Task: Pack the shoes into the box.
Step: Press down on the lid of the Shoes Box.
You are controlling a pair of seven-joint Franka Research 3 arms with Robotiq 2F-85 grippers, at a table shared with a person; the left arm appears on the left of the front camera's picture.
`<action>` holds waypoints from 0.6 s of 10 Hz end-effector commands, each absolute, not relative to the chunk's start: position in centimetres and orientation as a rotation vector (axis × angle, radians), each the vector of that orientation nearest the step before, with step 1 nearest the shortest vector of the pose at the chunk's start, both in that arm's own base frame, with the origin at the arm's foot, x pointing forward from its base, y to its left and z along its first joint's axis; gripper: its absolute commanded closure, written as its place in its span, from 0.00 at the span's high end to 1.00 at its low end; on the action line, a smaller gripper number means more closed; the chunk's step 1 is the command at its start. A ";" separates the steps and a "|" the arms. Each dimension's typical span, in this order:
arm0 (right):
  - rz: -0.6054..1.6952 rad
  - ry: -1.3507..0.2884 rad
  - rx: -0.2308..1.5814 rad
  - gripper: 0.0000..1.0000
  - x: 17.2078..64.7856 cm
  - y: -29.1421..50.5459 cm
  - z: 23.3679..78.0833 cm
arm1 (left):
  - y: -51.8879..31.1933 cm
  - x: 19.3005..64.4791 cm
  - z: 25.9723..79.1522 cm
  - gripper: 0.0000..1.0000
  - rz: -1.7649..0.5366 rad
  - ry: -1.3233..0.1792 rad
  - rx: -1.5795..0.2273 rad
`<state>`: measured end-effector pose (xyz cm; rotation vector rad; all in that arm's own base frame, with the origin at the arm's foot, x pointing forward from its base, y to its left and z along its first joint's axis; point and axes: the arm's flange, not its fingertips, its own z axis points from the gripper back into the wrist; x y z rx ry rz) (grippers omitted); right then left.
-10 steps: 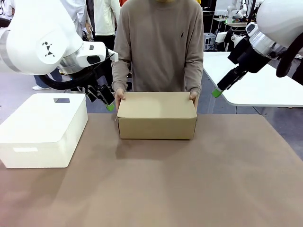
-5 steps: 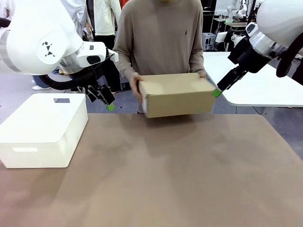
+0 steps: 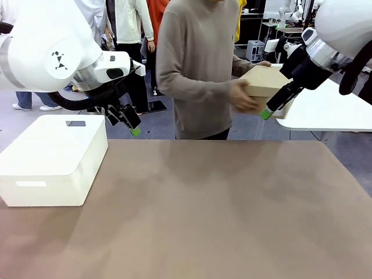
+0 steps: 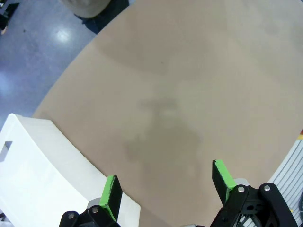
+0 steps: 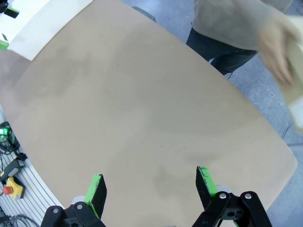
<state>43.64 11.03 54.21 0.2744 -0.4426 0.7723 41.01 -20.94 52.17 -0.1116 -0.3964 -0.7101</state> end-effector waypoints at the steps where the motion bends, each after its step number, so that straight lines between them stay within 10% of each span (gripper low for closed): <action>1: 0.775 -0.456 0.266 1.00 44.0 11.1 54.5 | -20.8 41.1 52.3 1.00 -0.706 -0.389 -0.110; 6: 0.775 -0.456 0.266 1.00 44.0 11.1 54.5 | -20.8 41.1 52.3 1.00 -0.706 -0.389 -0.110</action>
